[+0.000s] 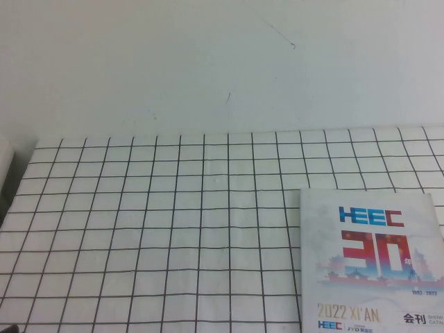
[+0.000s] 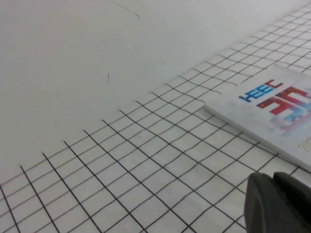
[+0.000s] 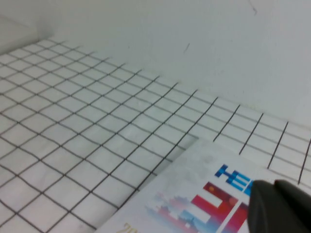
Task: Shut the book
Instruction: 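Close the open booklet and leave it lying on the table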
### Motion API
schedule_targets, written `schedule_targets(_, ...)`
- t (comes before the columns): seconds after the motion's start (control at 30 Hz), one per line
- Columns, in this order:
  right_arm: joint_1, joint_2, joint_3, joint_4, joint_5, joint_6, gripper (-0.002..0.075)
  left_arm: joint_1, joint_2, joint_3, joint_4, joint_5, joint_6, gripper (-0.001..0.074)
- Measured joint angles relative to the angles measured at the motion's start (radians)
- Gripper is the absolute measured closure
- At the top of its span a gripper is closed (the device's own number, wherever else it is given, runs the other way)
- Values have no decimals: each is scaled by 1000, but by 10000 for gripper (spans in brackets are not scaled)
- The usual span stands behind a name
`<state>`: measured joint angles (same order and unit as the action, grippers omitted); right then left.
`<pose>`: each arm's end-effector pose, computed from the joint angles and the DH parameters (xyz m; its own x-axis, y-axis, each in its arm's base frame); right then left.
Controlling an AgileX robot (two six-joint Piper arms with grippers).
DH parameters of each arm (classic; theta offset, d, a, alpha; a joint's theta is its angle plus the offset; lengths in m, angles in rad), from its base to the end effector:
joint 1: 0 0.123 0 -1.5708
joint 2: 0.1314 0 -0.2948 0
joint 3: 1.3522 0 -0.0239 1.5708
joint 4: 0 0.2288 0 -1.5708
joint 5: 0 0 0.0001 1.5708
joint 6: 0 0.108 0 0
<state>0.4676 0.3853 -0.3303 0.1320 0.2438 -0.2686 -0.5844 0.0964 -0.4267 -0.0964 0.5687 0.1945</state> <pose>0.0673 0.0379 0.2773 -0.1169 -0.2158 -0.9694 -0.4995 0.8564 -0.1304 0.0127 -0.0151 0.2881 -0.0560 0.1723 -0.9834 0.6039 0.7902 0.1041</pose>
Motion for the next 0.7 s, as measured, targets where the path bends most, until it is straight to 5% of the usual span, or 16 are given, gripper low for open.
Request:
schedule_targets(0.37, 0, 0, 165, 0, 16, -2, 729, 0, 0, 149, 38, -2, -6, 738)
schedule_targets(0.57, 0, 0, 230, 0, 18, -2, 729, 13, -2, 219, 234, -12, -271, 738)
schedule_targets(0.7, 0, 0, 270, 0, 18, -2, 729, 109, -2, 286, 306, -83, -415, 738)
